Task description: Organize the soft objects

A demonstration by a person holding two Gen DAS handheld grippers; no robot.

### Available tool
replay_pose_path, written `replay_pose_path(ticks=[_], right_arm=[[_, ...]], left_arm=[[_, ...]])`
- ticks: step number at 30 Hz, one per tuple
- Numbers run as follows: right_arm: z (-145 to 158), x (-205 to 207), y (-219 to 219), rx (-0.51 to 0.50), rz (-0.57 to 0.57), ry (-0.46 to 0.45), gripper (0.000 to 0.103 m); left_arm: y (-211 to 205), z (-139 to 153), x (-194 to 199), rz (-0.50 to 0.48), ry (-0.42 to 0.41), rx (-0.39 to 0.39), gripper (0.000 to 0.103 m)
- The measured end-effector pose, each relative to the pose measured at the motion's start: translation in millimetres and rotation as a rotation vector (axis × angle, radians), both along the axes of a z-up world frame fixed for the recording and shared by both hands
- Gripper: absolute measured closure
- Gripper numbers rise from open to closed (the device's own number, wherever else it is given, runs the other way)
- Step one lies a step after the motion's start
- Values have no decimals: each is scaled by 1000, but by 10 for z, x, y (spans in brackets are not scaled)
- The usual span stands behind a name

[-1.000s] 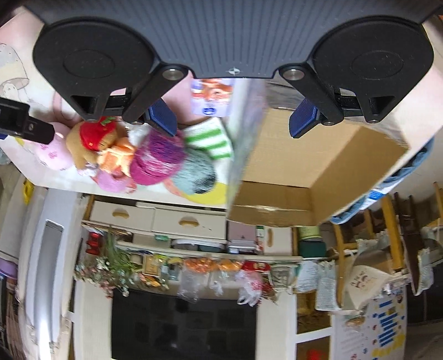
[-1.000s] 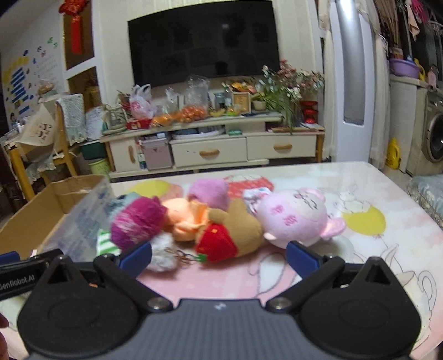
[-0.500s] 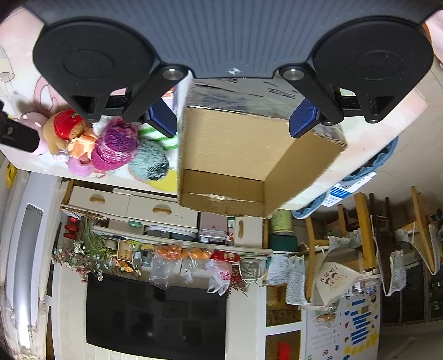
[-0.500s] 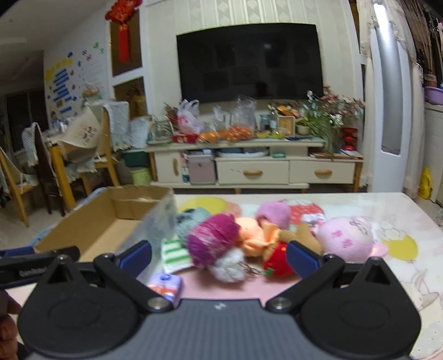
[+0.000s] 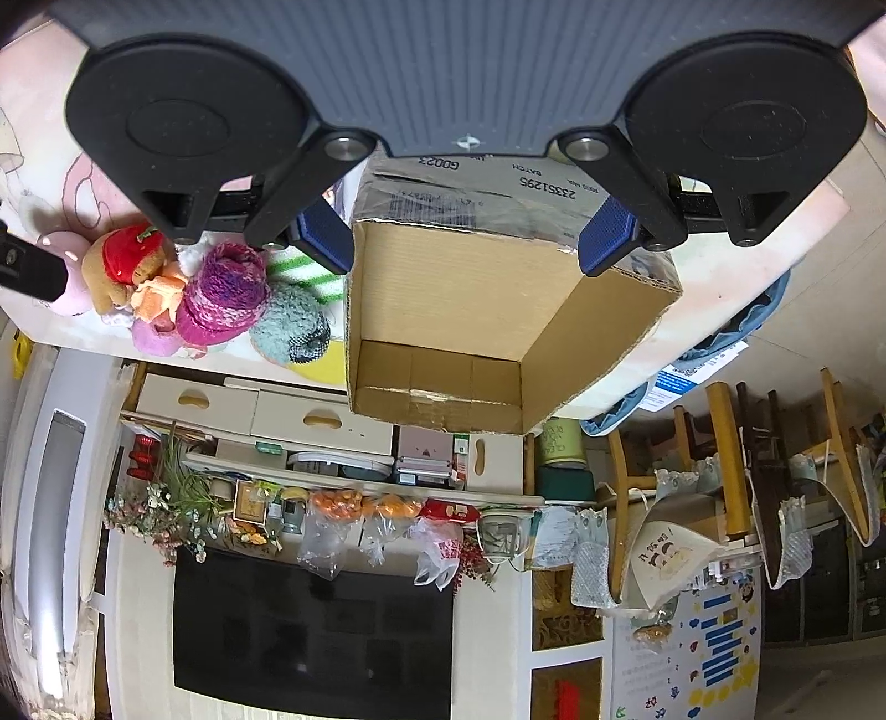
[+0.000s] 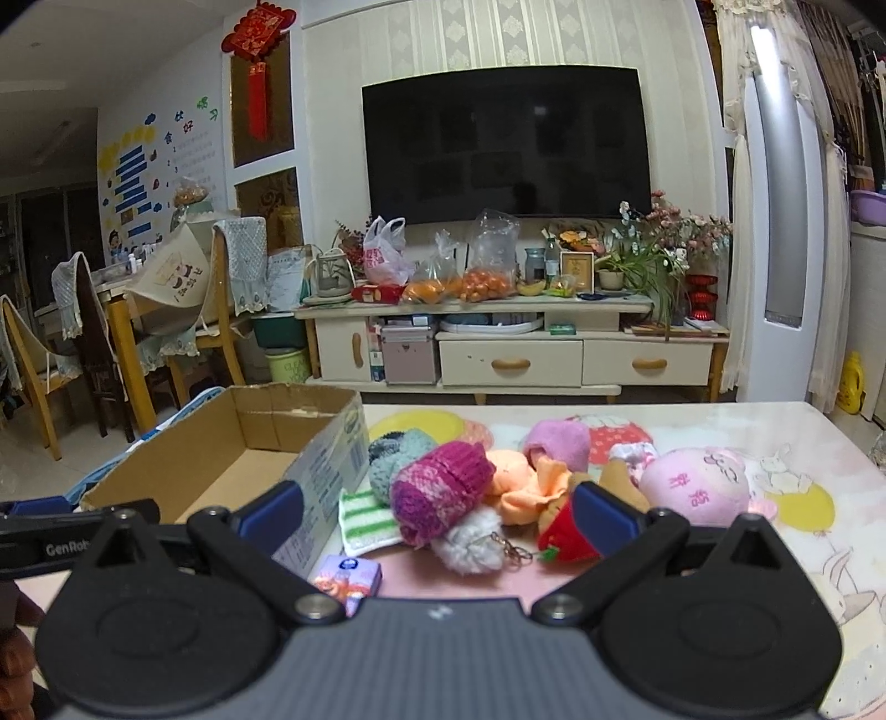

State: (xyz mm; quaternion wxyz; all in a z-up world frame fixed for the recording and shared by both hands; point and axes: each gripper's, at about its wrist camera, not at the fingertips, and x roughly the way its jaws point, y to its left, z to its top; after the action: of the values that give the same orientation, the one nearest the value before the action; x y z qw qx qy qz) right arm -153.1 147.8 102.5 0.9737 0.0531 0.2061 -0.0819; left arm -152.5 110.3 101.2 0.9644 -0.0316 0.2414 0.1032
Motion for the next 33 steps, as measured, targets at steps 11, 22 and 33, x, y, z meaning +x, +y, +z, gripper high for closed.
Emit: replay_pose_path(ticks=[11, 22, 33], right_arm=[[-142, -46, -153, -33, -24, 22, 0], [-385, -77, -506, 5, -83, 72, 0], [-614, -43, -1115, 11, -140, 81, 0]], left_arm=[[-62, -40, 30, -55, 18, 32, 0], [-121, -4, -21, -170, 39, 42, 0], [-285, 5, 135, -393, 57, 112, 0]])
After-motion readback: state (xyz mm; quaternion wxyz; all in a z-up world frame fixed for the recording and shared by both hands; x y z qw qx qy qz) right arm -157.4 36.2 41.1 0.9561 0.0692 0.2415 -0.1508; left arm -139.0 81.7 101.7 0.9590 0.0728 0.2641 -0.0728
